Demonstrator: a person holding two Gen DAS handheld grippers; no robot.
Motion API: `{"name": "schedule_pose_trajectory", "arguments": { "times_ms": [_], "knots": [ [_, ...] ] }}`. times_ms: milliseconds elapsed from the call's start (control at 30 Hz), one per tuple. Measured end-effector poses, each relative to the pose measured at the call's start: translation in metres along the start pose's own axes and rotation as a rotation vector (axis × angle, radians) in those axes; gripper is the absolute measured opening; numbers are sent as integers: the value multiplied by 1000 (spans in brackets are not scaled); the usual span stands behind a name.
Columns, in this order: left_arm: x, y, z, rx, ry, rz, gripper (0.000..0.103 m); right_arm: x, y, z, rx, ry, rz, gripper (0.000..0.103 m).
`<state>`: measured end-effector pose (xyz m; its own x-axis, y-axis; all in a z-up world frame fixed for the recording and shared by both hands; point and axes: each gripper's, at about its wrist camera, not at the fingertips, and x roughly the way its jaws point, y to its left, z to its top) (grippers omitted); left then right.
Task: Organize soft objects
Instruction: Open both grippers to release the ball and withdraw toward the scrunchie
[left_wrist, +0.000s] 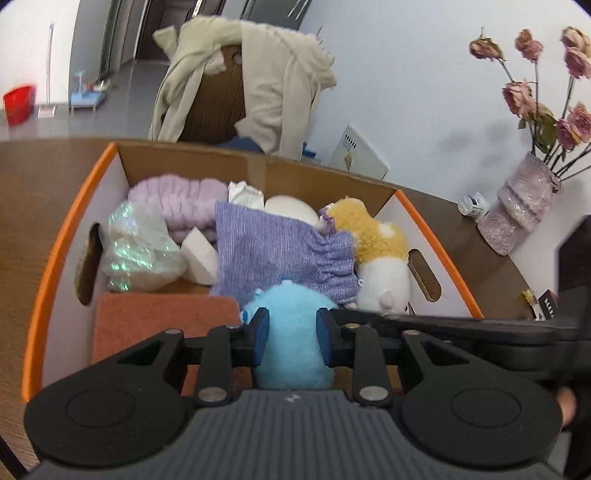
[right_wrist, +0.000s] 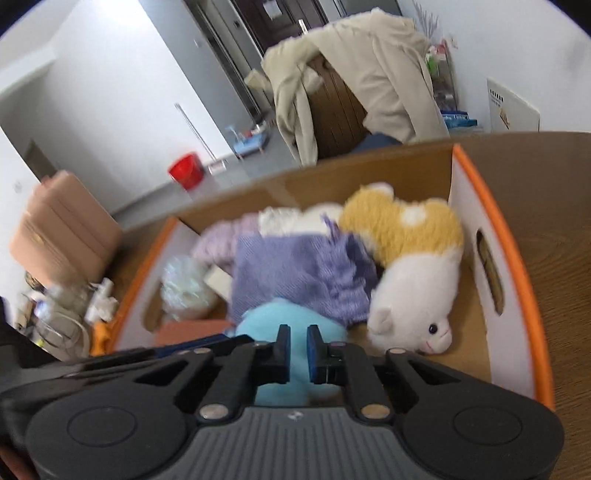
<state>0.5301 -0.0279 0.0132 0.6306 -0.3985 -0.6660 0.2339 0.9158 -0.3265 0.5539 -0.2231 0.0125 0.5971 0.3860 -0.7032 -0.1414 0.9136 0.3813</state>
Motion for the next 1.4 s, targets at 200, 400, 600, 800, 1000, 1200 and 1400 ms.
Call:
{"name": "schedule_pose_trajectory", "arguments": {
  "times_ms": [200, 400, 600, 800, 1000, 1200, 1400],
  "knots": [
    [-14, -2, 7, 36, -36, 17, 35, 8, 4, -3, -22, 12, 24, 16],
    [-42, -10, 8, 56, -74, 49, 45, -25, 11, 4, -59, -26, 15, 17],
    [-111, -27, -1, 117, -200, 77, 70, -105, 25, 2, -154, -171, -103, 45],
    [-181, -45, -29, 157, -339, 104, 97, -186, 45, -24, -248, -341, -193, 81],
    [-234, -61, -66, 214, -430, 153, 103, -245, 64, -71, -328, -458, -263, 87],
    [-281, -70, -121, 247, -496, 148, 103, -283, 69, -130, -339, -553, -263, 91],
    [-311, -67, -186, 237, -523, 134, 103, -309, 74, -200, -348, -621, -255, 93]
  ]
}}
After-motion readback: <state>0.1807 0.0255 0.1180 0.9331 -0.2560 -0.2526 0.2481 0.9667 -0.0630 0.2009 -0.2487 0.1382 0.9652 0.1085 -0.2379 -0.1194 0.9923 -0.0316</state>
